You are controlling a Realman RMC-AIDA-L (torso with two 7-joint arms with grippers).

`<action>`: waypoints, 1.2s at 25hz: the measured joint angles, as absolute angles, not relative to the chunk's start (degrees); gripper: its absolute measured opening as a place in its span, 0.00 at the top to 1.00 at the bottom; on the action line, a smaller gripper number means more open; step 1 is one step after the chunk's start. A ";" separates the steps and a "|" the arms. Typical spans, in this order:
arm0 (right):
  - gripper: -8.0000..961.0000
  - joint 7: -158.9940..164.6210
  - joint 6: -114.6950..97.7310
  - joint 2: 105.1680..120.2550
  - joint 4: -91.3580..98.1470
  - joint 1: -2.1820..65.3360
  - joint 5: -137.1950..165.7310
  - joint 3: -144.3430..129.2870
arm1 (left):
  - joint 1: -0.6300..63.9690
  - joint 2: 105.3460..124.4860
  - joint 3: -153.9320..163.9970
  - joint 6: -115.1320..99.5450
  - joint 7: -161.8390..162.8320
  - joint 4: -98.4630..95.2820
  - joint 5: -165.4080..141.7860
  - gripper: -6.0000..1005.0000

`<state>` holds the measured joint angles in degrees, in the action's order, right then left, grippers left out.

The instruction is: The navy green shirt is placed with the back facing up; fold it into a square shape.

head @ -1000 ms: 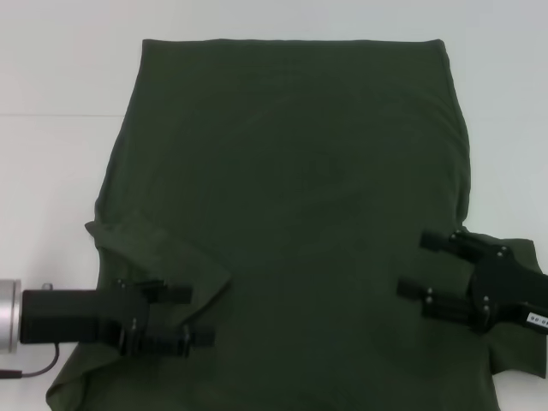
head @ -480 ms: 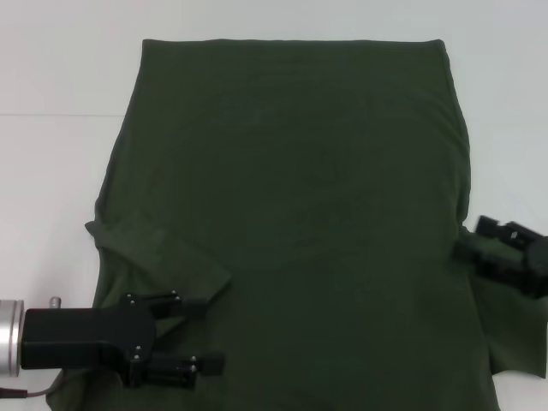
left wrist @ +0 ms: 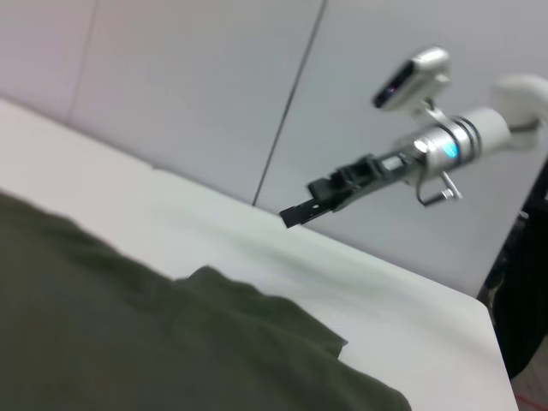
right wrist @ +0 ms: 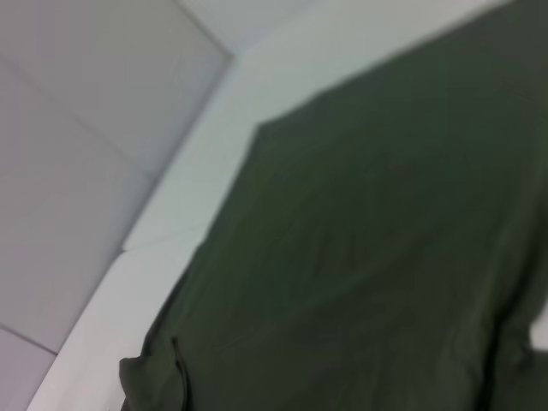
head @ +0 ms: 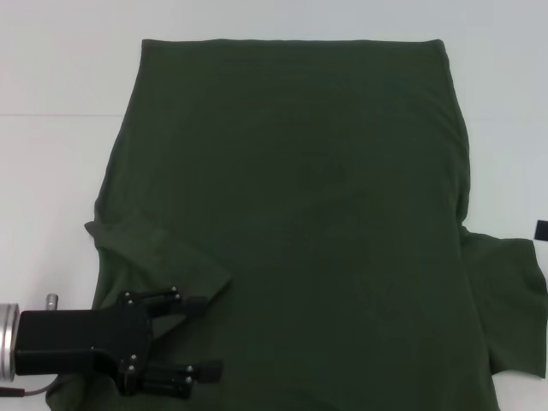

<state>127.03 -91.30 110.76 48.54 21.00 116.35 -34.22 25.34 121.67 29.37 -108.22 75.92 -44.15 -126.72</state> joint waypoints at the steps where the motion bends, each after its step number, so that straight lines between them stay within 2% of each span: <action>1: 0.05 130.79 -92.25 110.64 49.92 21.85 118.51 -33.34 | 25.17 121.71 29.35 -108.35 75.21 -44.18 -126.35 0.07; 7: 0.05 147.52 -97.96 109.49 52.85 28.41 132.92 -29.94 | 24.90 121.76 29.55 -108.51 73.16 -43.91 -125.37 0.07; 12: 0.05 150.24 -100.11 109.72 53.37 32.15 143.60 -29.87 | 24.86 121.85 29.82 -108.55 72.68 -43.87 -125.38 0.07; 30: 0.05 149.95 -94.80 110.23 49.14 30.21 147.95 -30.41 | 23.36 122.16 29.35 -107.23 70.66 -43.83 -125.82 0.08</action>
<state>149.95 -94.80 110.23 49.14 30.21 147.95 -30.41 23.36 122.16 29.35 -107.23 70.66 -43.83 -125.82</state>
